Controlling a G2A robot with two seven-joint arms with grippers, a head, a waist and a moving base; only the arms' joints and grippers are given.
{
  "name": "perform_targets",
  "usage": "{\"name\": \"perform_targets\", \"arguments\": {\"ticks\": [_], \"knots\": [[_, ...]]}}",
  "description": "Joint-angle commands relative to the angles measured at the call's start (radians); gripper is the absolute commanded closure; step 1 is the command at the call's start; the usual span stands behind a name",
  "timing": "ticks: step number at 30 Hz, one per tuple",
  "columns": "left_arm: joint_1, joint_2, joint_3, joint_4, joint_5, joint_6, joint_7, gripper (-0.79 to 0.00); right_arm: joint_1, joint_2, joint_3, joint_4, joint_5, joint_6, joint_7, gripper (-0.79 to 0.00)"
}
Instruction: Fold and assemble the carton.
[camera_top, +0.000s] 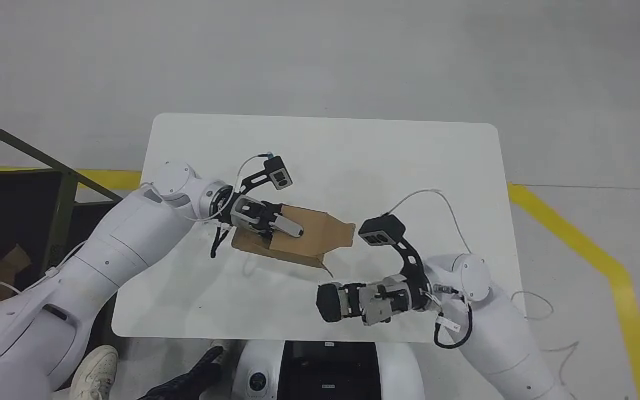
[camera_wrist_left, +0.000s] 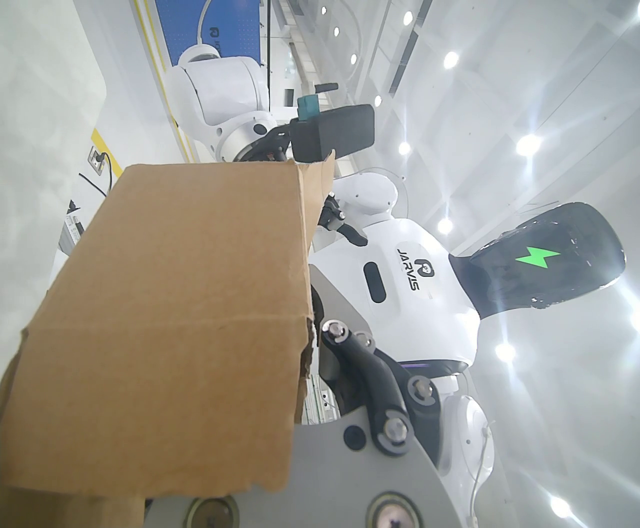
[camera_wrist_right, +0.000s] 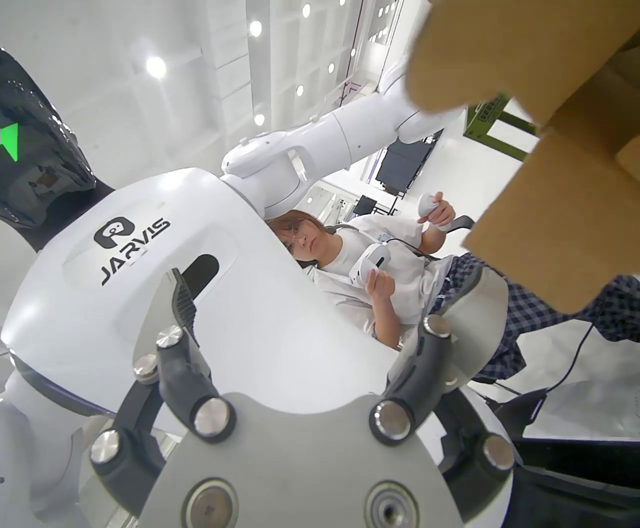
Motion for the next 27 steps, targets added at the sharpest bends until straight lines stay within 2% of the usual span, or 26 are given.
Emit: {"name": "perform_targets", "arguments": {"ticks": [1, 14, 27], "knots": [[0.000, 0.000, 0.000, 0.000, 0.000, 0.000, 0.000, 0.000, 0.002, 0.000, 0.008, 0.013, 0.003, -0.002, -0.019, -0.785], [0.000, 0.000, 0.000, 0.000, 0.000, 0.000, 0.000, 0.000, 0.007, 0.007, 0.077, 0.068, 0.042, -0.033, -0.090, -0.785], [0.000, 0.000, 0.000, 0.000, 0.000, 0.000, 0.000, 0.000, 0.053, -0.012, 0.038, 0.132, 0.099, -0.086, -0.144, -0.785]]}}
